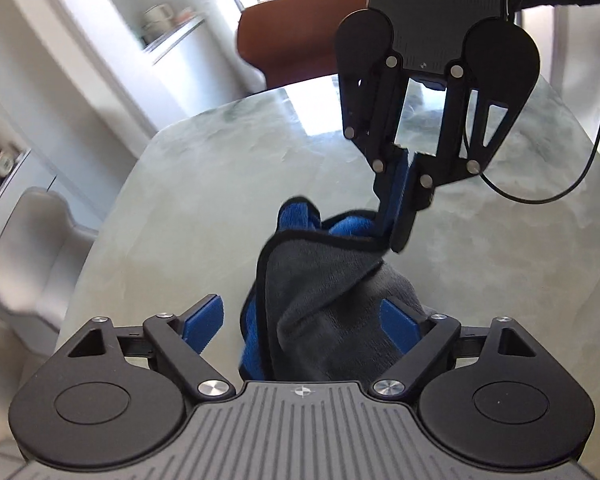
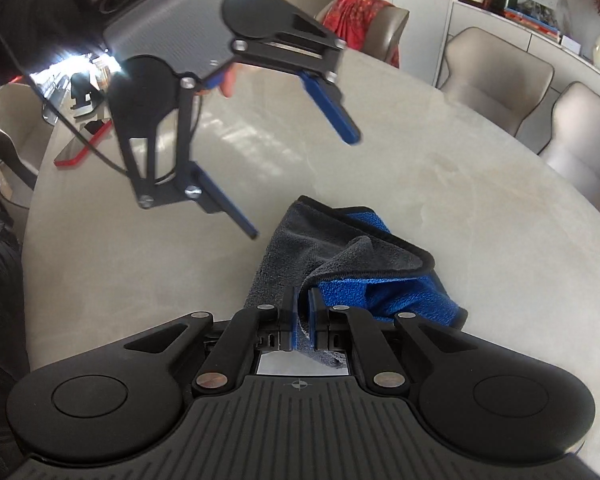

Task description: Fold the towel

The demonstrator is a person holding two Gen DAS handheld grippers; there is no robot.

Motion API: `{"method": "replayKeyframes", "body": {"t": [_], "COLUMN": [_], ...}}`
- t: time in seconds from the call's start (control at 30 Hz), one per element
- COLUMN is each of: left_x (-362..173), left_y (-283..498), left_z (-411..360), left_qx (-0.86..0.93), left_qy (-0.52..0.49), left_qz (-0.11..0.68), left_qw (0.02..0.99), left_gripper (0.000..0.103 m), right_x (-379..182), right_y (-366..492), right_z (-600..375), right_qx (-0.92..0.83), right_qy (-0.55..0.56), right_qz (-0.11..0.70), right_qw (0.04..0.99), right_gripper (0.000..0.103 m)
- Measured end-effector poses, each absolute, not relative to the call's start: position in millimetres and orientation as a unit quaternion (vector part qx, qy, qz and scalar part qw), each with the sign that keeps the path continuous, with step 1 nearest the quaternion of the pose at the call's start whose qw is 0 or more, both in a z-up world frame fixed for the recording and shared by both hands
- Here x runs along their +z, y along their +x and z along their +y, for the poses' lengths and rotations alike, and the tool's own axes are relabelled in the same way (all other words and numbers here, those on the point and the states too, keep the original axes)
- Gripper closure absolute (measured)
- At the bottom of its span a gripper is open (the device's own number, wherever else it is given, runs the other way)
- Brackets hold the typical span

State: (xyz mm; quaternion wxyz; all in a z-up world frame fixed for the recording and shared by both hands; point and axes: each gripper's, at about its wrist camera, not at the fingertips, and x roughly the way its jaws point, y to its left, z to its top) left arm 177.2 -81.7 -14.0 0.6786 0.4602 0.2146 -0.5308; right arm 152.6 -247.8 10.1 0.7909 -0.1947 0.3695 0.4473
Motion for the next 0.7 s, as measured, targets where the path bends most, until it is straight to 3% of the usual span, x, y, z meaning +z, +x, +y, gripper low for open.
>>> {"method": "replayKeyframes", "body": {"t": [0.17,0.27,0.37,0.7], "left_x": [-26,-41,-52,-74], "left_y": [183,197,219,264], "left_z": [-110,-122,-133,-147], "left_qx": [-0.55,-0.543,-0.556,-0.606], "left_qy": [0.558,0.598,0.574,0.477], "left_qz": [0.168,0.199,0.265,0.349], "left_qw": [0.598,0.555,0.54,0.533], "left_gripper": [0.019,0.023,0.035,0.035], "right_x": [10,8,7,-2], "right_y": [148,147,145,142], "right_z": [-245,-245,-245,-244], "right_qx": [0.463,0.466,0.468,0.475], "right_qy": [-0.215,-0.22,-0.225,-0.238], "right_qz": [0.363,0.365,0.361,0.361], "right_qw": [0.78,0.775,0.775,0.767], "right_gripper": [0.097,0.097,0.097,0.096]}}
